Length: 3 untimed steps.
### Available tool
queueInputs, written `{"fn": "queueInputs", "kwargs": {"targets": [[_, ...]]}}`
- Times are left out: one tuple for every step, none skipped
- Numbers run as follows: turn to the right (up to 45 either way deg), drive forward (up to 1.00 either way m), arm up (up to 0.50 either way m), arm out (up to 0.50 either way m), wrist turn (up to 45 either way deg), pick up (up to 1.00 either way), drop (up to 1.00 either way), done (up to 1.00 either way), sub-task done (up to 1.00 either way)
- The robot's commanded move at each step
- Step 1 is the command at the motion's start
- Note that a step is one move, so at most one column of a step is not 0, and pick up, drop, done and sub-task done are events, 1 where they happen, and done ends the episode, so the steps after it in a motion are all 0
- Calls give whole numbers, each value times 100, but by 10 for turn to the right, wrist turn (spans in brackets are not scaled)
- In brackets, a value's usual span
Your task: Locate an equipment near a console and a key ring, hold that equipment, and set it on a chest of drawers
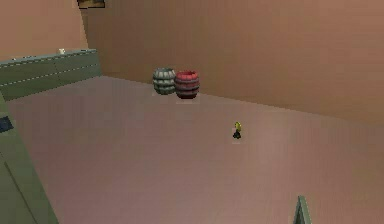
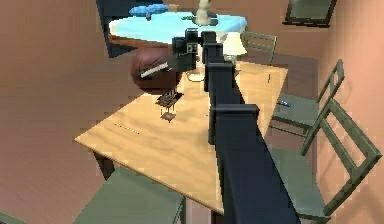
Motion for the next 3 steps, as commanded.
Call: {"fn": "queueInputs", "kwargs": {"targets": [[0, 0, 0, 0, -450, 0, 0, 0, 0], [0, 0, 0, 0, -450, 0, 0, 0, 0], [0, 0, 0, 0, -30, 0, 0, 0, 0]]}}
